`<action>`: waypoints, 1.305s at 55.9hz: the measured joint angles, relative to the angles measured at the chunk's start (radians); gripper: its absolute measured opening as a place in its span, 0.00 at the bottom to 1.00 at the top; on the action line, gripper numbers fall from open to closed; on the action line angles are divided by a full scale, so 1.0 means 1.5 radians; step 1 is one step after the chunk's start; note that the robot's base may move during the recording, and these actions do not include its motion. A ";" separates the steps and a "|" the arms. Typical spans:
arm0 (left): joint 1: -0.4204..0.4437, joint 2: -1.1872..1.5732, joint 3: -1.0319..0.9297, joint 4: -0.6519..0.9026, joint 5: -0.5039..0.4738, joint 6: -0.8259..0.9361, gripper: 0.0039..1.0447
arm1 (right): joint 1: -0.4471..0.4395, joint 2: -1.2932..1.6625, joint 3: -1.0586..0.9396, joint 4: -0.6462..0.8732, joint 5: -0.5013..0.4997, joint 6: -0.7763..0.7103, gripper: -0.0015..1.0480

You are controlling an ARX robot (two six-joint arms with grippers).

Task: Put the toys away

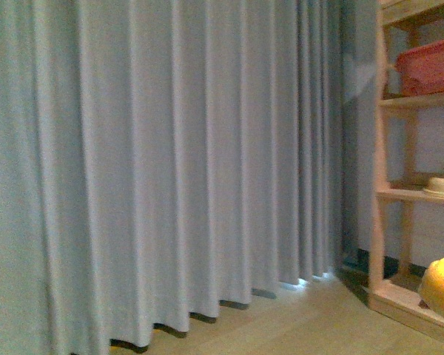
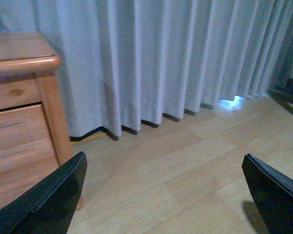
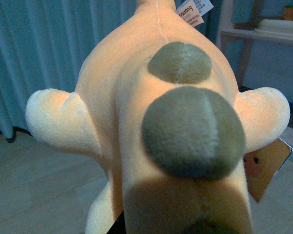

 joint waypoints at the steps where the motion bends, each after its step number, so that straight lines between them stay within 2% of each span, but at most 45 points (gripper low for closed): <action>1: 0.000 0.000 0.000 0.000 0.000 0.000 0.94 | 0.000 0.000 0.000 0.000 0.000 0.000 0.07; 73: 0.000 -0.001 0.000 0.000 0.003 0.001 0.94 | -0.002 -0.001 0.000 -0.002 0.006 0.000 0.07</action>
